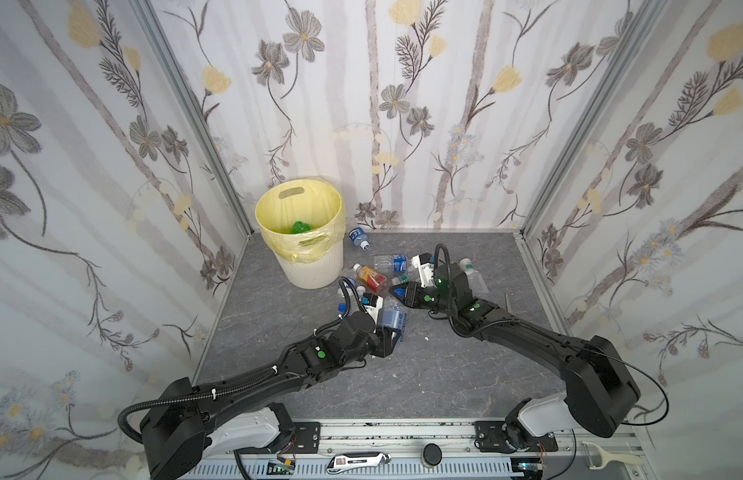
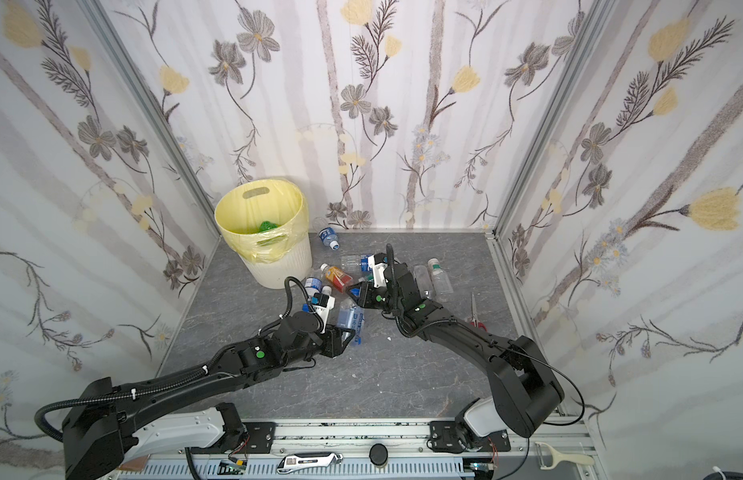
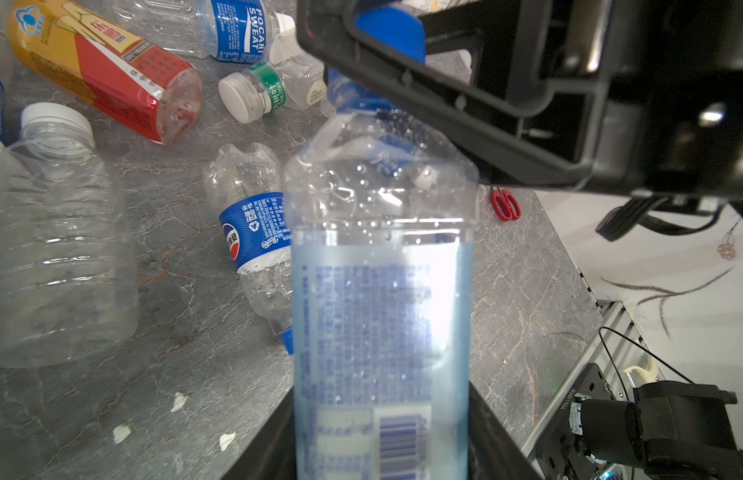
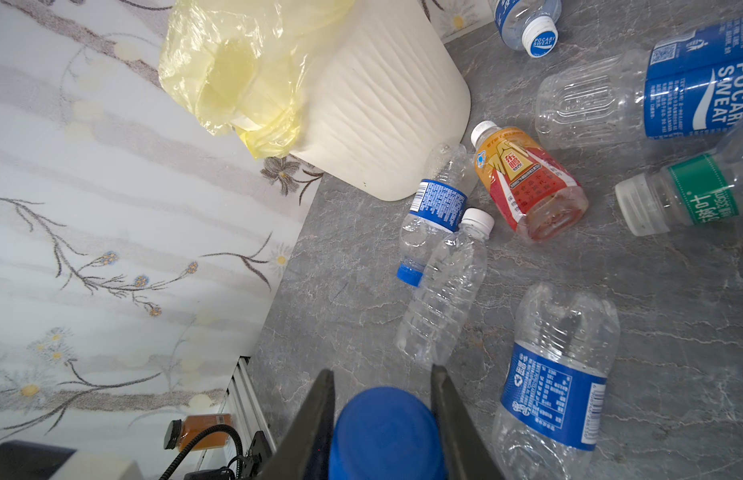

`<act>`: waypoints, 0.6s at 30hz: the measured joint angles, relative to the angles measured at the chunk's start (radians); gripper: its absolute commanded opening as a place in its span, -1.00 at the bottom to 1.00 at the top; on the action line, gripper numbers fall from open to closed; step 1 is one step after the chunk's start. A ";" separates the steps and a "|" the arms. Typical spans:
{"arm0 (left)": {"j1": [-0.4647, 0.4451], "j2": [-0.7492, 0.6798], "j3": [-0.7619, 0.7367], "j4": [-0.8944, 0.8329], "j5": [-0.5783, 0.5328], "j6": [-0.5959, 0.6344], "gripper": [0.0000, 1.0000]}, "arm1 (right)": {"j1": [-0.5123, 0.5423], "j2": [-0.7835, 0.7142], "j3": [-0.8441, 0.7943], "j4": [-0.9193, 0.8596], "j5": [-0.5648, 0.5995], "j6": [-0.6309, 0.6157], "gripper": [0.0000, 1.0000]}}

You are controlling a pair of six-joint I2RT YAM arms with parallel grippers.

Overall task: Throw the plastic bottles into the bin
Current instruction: 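Lift the water bottle with the left gripper while the right gripper grasps its cap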

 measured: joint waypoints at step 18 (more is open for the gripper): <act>0.001 -0.119 -0.029 0.029 -0.153 -0.006 1.00 | -0.056 -0.082 0.026 0.077 0.026 0.080 -0.67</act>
